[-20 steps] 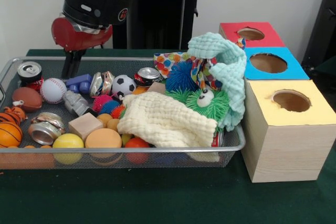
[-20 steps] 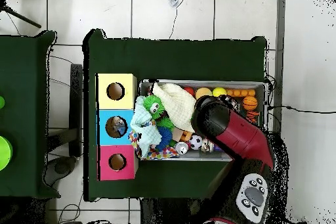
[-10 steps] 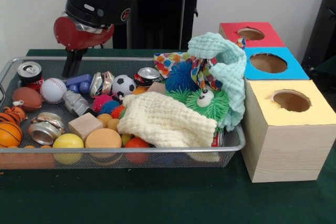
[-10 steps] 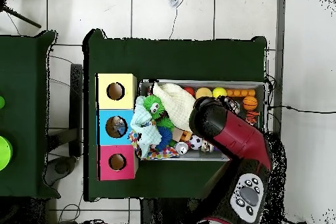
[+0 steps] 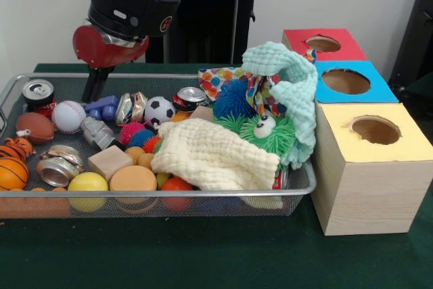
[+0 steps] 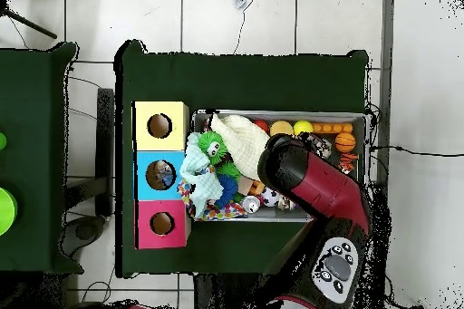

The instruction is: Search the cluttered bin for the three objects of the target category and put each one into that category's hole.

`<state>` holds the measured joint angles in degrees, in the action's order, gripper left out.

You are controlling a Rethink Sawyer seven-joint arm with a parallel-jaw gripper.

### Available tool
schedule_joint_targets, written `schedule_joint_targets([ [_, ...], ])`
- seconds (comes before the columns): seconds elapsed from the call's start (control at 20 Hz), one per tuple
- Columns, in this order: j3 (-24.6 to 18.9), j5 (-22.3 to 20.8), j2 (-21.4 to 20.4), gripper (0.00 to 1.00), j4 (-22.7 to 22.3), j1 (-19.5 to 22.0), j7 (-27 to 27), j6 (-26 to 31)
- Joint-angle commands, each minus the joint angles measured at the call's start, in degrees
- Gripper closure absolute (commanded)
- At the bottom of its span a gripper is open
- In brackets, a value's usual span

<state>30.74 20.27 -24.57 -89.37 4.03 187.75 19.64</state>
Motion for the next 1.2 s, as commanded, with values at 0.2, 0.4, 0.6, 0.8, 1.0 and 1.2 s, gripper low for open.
schedule_joint_targets([
  [0.2, -3.03, 1.39, 3.11, 1.0, -1.01, -0.47, 5.66, -2.67],
  [0.4, -2.69, 1.58, 3.3, 1.0, -0.94, -0.64, 5.84, -2.67],
  [0.6, -2.09, 1.74, 3.58, 1.0, -0.91, -0.98, 6.15, -2.95],
  [0.8, -3.63, 1.68, 2.61, 1.0, -1.87, -0.07, 5.42, -4.0],
  [1.0, -3.34, 2.06, 2.75, 1.0, -1.9, -0.25, 5.93, -3.74],
  [1.2, 0.49, 2.81, 4.98, 1.0, -0.62, -2.77, 8.35, -2.78],
])
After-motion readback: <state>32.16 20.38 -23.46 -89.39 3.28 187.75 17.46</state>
